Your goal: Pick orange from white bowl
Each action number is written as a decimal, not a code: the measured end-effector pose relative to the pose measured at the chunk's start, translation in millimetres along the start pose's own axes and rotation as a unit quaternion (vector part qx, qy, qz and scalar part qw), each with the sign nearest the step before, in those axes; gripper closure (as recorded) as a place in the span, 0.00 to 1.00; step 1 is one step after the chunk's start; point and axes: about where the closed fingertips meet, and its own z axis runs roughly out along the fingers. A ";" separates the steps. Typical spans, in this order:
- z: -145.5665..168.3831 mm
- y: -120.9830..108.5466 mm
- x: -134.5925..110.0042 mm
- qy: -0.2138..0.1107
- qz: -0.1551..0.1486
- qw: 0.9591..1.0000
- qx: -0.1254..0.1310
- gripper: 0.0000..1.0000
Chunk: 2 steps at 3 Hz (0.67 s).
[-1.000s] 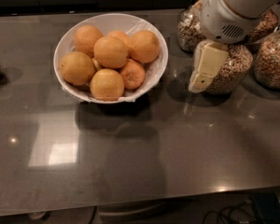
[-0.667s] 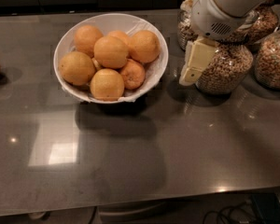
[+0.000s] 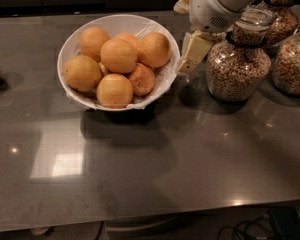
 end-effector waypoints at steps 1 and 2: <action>5.9 -7.6 -9.0 -0.020 -0.006 1.000 -0.001 0.17; 10.4 -12.8 -15.9 -0.043 -0.006 0.999 -0.001 0.18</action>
Offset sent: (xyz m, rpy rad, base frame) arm 0.0215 0.0244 0.0056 0.1192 -0.0083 0.0691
